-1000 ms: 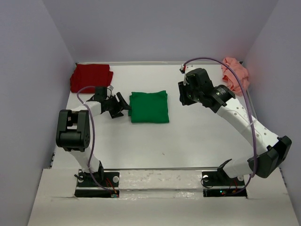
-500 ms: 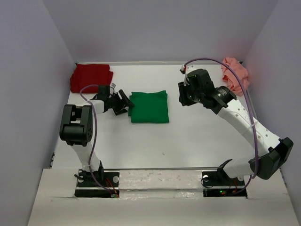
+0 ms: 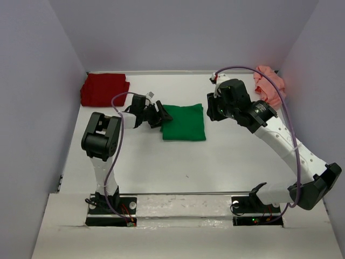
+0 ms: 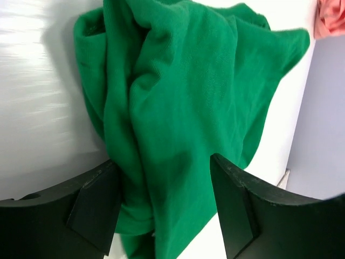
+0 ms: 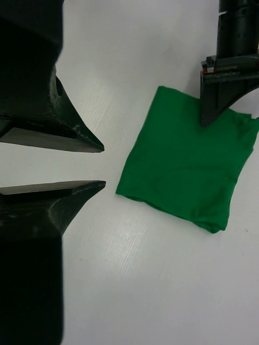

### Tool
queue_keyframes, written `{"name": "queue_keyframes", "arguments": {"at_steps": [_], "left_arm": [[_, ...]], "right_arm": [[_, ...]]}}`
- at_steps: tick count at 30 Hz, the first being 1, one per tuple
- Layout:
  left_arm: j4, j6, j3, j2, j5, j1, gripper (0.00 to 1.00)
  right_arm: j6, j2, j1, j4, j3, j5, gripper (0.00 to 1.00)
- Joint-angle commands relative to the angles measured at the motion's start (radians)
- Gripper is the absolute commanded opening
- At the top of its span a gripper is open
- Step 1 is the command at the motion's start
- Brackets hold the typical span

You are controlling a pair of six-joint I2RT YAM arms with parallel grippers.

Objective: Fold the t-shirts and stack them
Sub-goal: Neatly place the folded tshirt to the corner

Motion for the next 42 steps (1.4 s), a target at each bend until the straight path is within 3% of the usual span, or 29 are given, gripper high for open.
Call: {"name": "queue_keyframes", "arguments": {"at_steps": [1, 21, 24, 27, 28, 31, 37, 42], "left_arm": [[-0.108, -0.006, -0.033, 0.083, -0.05, -0.053, 0.75], [-0.114, -0.024, -0.004, 0.109, -0.076, -0.045, 0.63], [-0.088, -0.033, -0.014, 0.125, -0.074, -0.048, 0.54], [-0.06, -0.042, -0.019, 0.154, -0.076, -0.048, 0.32], [-0.056, -0.05, -0.018, 0.16, -0.068, -0.049, 0.21], [-0.051, -0.052, -0.008, 0.168, -0.065, -0.051, 0.02], [-0.146, 0.028, 0.064, 0.12, -0.116, -0.053, 0.0], [-0.435, 0.217, 0.27, -0.024, -0.35, -0.068, 0.0]], "right_arm": [[-0.003, -0.041, 0.008, 0.044, 0.014, 0.017, 0.34], [-0.008, -0.044, 0.008, 0.036, 0.014, 0.034, 0.34], [-0.003, -0.047, 0.008, 0.035, 0.011, 0.034, 0.34], [-0.002, -0.05, 0.008, 0.032, 0.006, 0.038, 0.34], [0.001, -0.052, 0.008, 0.032, 0.006, 0.038, 0.34], [-0.002, -0.059, 0.008, 0.032, -0.003, 0.04, 0.34], [0.0, -0.064, 0.008, 0.036, -0.029, 0.046, 0.34], [0.0, -0.061, 0.008, 0.05, -0.049, 0.032, 0.34]]}}
